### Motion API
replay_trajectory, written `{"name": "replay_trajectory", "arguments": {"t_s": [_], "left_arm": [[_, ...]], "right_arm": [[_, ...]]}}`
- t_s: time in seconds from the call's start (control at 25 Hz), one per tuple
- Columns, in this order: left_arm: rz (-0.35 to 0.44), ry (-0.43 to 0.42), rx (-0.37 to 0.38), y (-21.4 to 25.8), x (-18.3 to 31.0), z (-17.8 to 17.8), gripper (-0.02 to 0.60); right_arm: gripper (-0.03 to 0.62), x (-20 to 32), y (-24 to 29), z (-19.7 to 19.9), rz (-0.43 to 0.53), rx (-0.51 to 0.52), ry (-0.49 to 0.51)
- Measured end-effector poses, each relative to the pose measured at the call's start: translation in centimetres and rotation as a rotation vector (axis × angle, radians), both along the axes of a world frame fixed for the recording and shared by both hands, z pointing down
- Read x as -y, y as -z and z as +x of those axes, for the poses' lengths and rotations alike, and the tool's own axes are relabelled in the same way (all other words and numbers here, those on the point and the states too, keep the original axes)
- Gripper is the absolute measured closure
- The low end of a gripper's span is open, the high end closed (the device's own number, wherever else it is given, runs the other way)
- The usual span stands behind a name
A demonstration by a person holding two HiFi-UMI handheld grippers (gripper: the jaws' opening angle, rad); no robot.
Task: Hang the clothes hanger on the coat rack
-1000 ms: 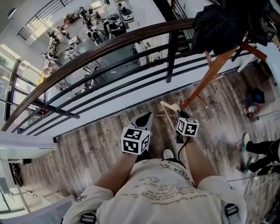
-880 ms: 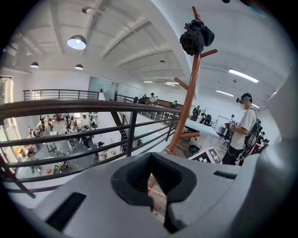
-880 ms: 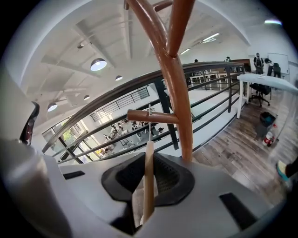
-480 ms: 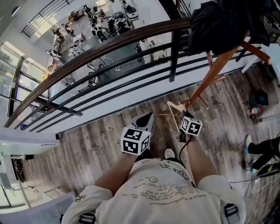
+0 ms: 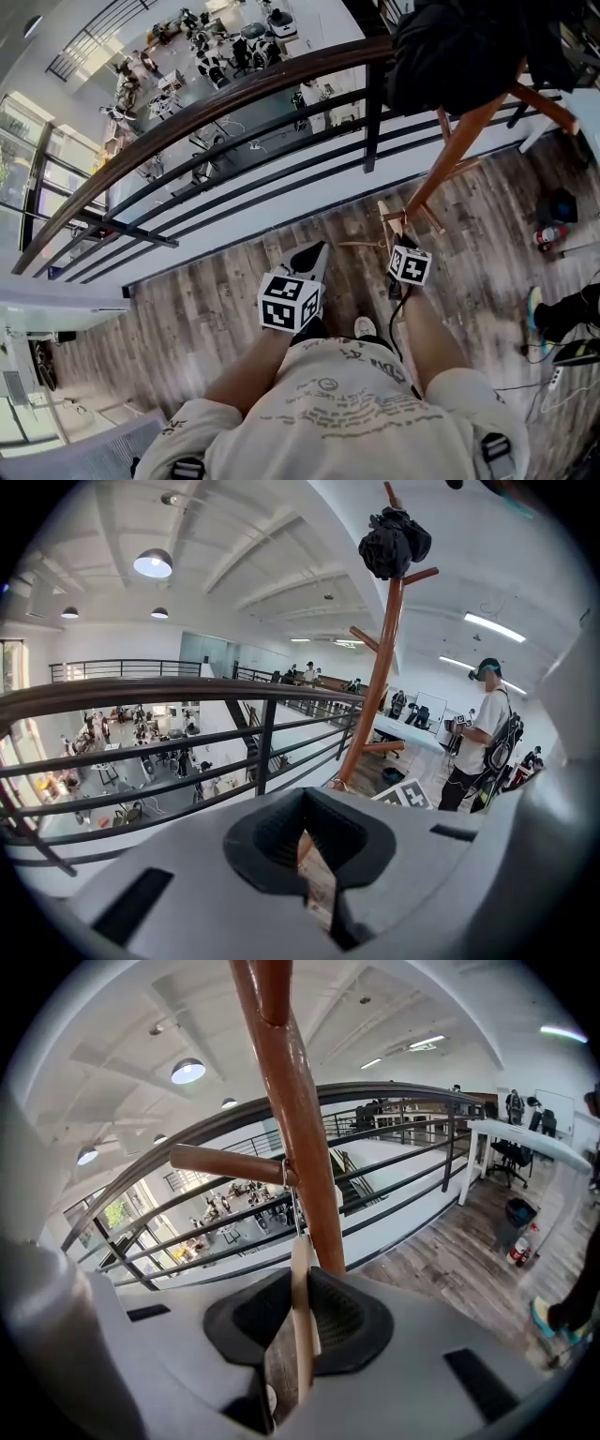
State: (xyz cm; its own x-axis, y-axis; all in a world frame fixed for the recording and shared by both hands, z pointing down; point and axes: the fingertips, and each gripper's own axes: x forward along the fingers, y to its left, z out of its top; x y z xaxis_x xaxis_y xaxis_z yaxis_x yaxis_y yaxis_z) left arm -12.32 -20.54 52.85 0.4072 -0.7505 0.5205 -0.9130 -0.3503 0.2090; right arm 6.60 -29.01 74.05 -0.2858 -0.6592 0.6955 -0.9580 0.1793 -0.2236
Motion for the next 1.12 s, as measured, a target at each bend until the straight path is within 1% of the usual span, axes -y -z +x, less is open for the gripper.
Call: {"name": "replay_trajectory", "arguments": {"t_s": [0.16,0.32,0.48,0.52,0.64,0.76,0.84,0.88,0.96,1.12], "left_arm": [[0.003,0.007,-0.002,-0.1,0.0,-0.1,0.577],[0.004,0.014,-0.006,-0.2,-0.1,-0.2,0.577],[0.005,0.014,-0.010,-0.2,0.0,-0.2,0.577],[0.006,0.013,-0.010,-0.2,0.0,-0.2,0.577],[0.010,0.018,-0.015,-0.1,0.1,-0.3,0.577],[0.021,0.028,-0.026,0.0,0.4,-0.5,0.577],[0.024,0.030,-0.038,-0.1,0.6,-0.4,0.577],[0.025,0.028,-0.043,-0.1,0.7,-0.3,0.577],[0.033,0.024,-0.052,0.1,1.0,-0.2,0.577],[0.056,0.003,-0.073,0.7,2.0,0.7,0.577]], "right_arm": [[0.534,0.3,-0.4,0.3,-0.006,-0.024,0.013],[0.533,0.4,-0.7,0.1,-0.021,-0.027,0.024],[0.533,0.7,-0.7,0.4,-0.038,-0.034,0.009],[0.531,0.8,-0.7,0.6,-0.035,-0.034,0.002],[0.494,0.9,-0.4,0.8,-0.017,-0.026,-0.008],[0.490,0.7,0.2,0.9,0.004,-0.053,-0.002],[0.580,0.2,1.1,0.8,0.038,-0.090,0.027],[0.591,0.0,1.7,0.5,0.060,-0.098,0.045],[0.591,-0.5,2.9,0.2,0.094,-0.103,0.068],[0.592,-1.5,5.5,0.1,0.133,-0.107,0.061]]}}
